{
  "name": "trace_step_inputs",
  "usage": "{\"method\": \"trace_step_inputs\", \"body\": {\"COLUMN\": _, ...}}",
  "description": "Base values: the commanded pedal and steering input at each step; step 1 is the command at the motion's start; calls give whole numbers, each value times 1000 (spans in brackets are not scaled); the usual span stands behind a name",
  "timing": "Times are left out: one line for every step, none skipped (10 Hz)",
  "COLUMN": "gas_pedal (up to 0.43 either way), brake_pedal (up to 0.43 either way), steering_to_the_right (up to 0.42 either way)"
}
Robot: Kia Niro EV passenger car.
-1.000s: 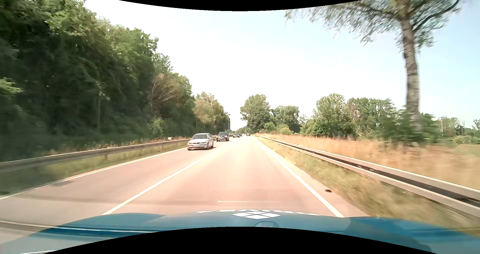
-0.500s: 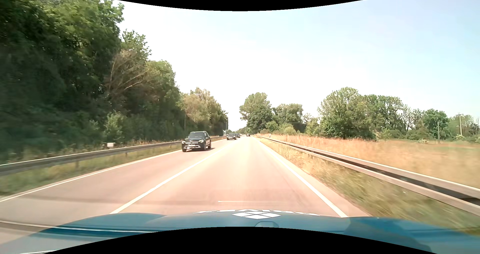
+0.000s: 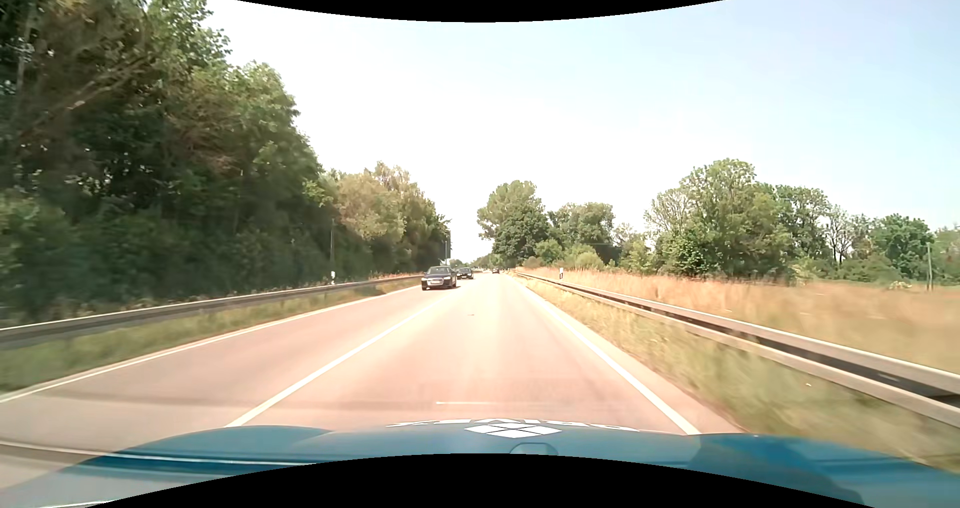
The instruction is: Follow the waypoints while adhering to traffic rules and regulations
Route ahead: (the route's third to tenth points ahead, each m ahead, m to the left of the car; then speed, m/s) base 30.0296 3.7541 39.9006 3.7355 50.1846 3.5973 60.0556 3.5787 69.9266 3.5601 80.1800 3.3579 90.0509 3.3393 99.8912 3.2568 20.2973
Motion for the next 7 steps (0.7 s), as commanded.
{"method": "trace_step_inputs", "body": {"gas_pedal": 177, "brake_pedal": 0, "steering_to_the_right": 0}}
{"method": "trace_step_inputs", "body": {"gas_pedal": 177, "brake_pedal": 0, "steering_to_the_right": 0}}
{"method": "trace_step_inputs", "body": {"gas_pedal": 177, "brake_pedal": 0, "steering_to_the_right": 0}}
{"method": "trace_step_inputs", "body": {"gas_pedal": 177, "brake_pedal": 0, "steering_to_the_right": 0}}
{"method": "trace_step_inputs", "body": {"gas_pedal": 177, "brake_pedal": 0, "steering_to_the_right": 0}}
{"method": "trace_step_inputs", "body": {"gas_pedal": 189, "brake_pedal": 0, "steering_to_the_right": 0}}
{"method": "trace_step_inputs", "body": {"gas_pedal": 197, "brake_pedal": 0, "steering_to_the_right": 0}}
